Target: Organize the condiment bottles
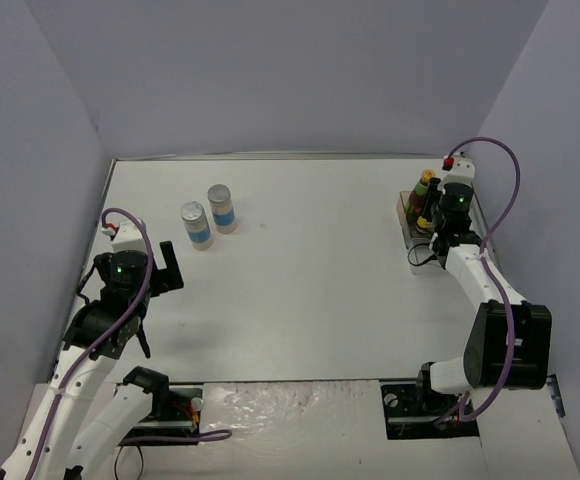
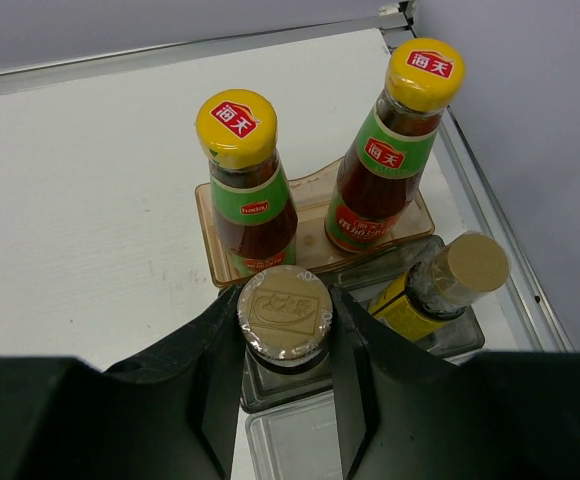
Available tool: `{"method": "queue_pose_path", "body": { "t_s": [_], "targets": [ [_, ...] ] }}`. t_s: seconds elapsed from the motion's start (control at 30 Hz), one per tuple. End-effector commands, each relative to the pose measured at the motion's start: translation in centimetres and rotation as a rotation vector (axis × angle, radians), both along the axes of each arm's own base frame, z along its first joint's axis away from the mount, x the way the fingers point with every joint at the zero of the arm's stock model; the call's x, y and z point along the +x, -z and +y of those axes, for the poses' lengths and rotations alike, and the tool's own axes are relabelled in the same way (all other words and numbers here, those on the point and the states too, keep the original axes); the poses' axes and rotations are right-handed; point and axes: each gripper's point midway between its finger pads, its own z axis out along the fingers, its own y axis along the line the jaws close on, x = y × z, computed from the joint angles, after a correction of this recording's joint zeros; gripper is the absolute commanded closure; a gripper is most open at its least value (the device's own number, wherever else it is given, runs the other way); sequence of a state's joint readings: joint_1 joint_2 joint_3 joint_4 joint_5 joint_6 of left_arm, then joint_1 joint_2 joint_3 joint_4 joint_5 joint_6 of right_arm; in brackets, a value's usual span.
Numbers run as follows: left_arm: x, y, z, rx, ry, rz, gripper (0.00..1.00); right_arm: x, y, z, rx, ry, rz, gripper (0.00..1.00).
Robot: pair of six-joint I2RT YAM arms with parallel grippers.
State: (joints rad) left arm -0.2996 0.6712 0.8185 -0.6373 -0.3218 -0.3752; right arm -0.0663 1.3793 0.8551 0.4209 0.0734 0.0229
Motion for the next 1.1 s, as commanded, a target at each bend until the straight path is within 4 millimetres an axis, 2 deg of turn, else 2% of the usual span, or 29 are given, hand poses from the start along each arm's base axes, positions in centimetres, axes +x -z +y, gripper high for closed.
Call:
{"method": "queue_pose_path", "body": {
  "t_s": [0.0, 0.27, 0.47, 0.6, 0.7, 0.8, 0.93, 1.07],
  "targets": [
    [1.0, -1.5, 0.0, -0.004, -0.008, -0.059, 0.03, 2.3, -4.7, -0.6, -0.006, 0.017, -0.185, 1.00],
    [1.1, -1.4, 0.0, -0.003, -0.006, -0.056, 0.03, 2.0, -0.8, -0.9, 0.012, 0.040, -0.119, 0.90],
    [1.2, -1.3, -0.3, -0.007, 0.005, -0.050, 0.03, 1.4, 0.7, -0.8, 0.025, 0.045, -0.095, 0.79],
    [1.5, -0.8, -1.0, -0.015, 0.041, -0.030, 0.03, 1.1, 1.2, -0.8, 0.032, 0.048, -0.082, 0.67],
    [1.7, -0.4, -1.4, -0.020, 0.063, -0.010, 0.03, 0.9, 0.7, -0.8, 0.033, 0.053, -0.087, 0.55],
    [2.0, -0.2, -2.3, -0.043, 0.097, 0.006, 0.03, 0.5, -0.7, -0.8, 0.036, 0.057, -0.101, 0.41],
    [2.6, -0.7, -3.0, -0.055, 0.121, 0.023, 0.03, -0.6, -3.9, -0.4, 0.063, 0.054, -0.147, 0.26],
    [4.3, -1.2, -3.9, -0.055, 0.147, 0.048, 0.03, -1.9, -8.3, 0.6, 0.102, 0.029, -0.211, 0.19]
  ]
}}
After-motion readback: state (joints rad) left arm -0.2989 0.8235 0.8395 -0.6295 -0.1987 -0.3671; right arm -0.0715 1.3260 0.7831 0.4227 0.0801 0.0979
